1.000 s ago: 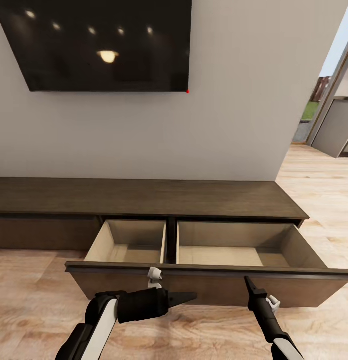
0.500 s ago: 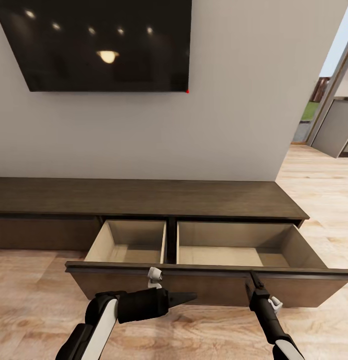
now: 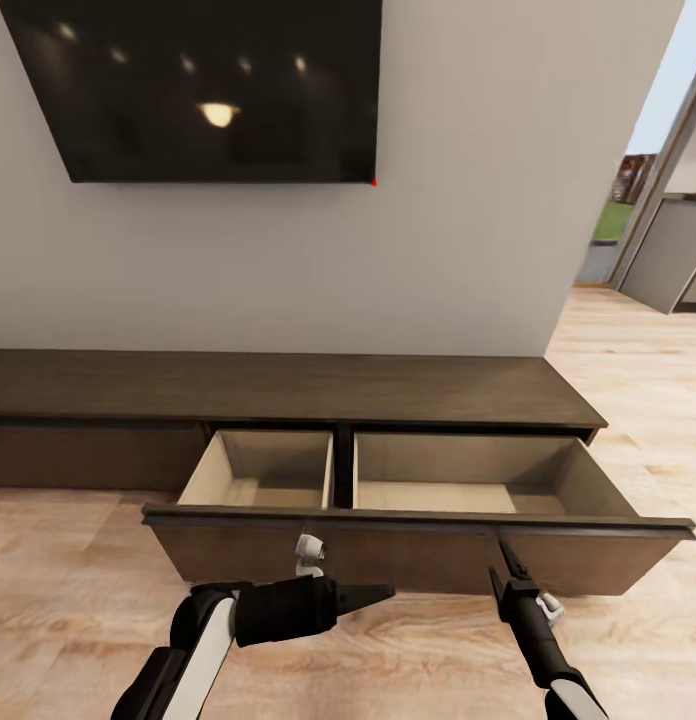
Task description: Place each of the two pumpkins and all three candles from the living room inside a cabinet in the living room (use any cabinet), then make sure every cabinet is closed, and position the cauldron so it is next to a table in the living room.
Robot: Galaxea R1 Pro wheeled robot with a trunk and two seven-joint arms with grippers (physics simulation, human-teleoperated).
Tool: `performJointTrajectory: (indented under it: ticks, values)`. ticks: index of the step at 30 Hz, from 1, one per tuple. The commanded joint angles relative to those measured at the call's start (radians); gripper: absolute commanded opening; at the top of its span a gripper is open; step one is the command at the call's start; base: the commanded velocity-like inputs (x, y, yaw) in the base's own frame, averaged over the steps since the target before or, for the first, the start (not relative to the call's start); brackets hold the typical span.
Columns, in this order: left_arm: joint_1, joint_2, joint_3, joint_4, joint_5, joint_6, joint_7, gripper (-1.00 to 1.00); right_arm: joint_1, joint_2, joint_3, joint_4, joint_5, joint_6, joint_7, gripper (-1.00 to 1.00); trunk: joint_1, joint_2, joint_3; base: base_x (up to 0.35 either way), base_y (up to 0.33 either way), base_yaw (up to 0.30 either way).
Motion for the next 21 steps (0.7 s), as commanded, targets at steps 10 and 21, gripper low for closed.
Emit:
performJointTrajectory:
  ticks: [10,21]
  values:
    - [0.000,-0.001,0.000,0.001,0.001,0.004,-0.002,1.00,0.000,0.002,0.003,0.001,-0.007,0.010,0.002,1.00,-0.001,0.000,-0.001,-0.252,-0.013,0.000]
    - [0.000,-0.001,0.001,-0.005,0.029,0.001,-0.003,1.00,0.000,0.002,0.008,0.000,-0.003,0.008,0.008,1.00,-0.001,0.000,-0.001,-0.020,-0.005,0.000]
